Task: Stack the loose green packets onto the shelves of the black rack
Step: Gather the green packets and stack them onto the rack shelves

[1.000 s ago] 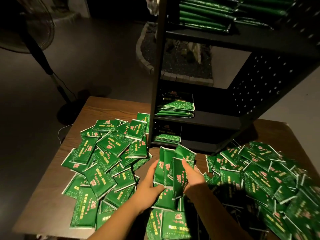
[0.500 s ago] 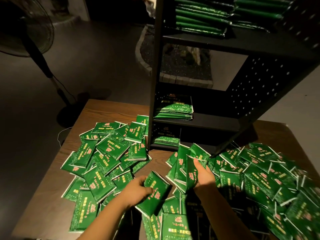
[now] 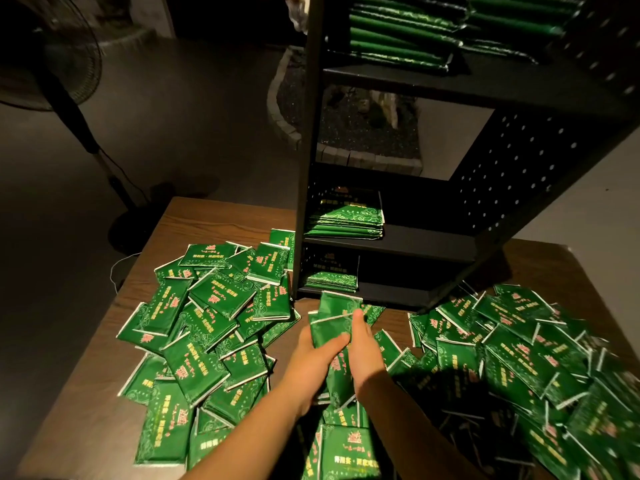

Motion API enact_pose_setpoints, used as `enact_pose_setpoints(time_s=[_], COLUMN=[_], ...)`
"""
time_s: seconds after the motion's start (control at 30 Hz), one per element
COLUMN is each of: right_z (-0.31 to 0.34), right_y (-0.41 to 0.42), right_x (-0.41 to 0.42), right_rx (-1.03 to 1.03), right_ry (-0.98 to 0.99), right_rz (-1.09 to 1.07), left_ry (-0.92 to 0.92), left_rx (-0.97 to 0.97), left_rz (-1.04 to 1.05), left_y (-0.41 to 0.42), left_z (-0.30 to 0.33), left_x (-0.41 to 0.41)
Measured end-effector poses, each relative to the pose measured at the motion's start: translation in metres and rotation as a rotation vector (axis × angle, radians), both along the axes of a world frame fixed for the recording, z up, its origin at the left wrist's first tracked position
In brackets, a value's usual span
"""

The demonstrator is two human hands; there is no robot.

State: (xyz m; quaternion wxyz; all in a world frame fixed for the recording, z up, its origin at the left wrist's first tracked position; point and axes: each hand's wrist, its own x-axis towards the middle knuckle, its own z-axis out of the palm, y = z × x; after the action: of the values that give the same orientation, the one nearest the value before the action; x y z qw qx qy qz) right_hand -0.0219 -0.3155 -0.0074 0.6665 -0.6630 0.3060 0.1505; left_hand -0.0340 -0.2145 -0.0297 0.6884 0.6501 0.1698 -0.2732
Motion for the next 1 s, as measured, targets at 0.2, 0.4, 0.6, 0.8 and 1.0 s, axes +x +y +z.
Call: enact_pose_setpoints(time_s=[0.2, 0.4, 0.6, 0.8, 1.0], right_z=[0.002, -0.014, -0.021, -0.023, -0.027], right_y=[-0.009, 0.004, -0.02, -0.044, -0.021], right_x=[0.002, -0.012, -0.006, -0.008, -0.008], right_rx=[-0.002, 0.203, 0.157, 0.102, 0.195], right_ry=[-0.045, -0.093, -0.098, -0.068, -0.016], right_rz=[0.073, 0.004, 0.014, 0.09, 0.06], left_ry=[0.154, 0.217, 0.117, -0.142, -0.132], left_rx=[-0.333, -0.552, -0.524, -0.267, -0.104], left_rz=[0.46, 0.497, 0.516, 0.27, 0.059], left_y=[0.015, 0.016, 0.034, 0.067, 0.044], left_z=[-0.002, 0.018, 0.01, 0.005, 0.006], left_x=[0.007, 0.008, 0.009, 0.022, 0.02])
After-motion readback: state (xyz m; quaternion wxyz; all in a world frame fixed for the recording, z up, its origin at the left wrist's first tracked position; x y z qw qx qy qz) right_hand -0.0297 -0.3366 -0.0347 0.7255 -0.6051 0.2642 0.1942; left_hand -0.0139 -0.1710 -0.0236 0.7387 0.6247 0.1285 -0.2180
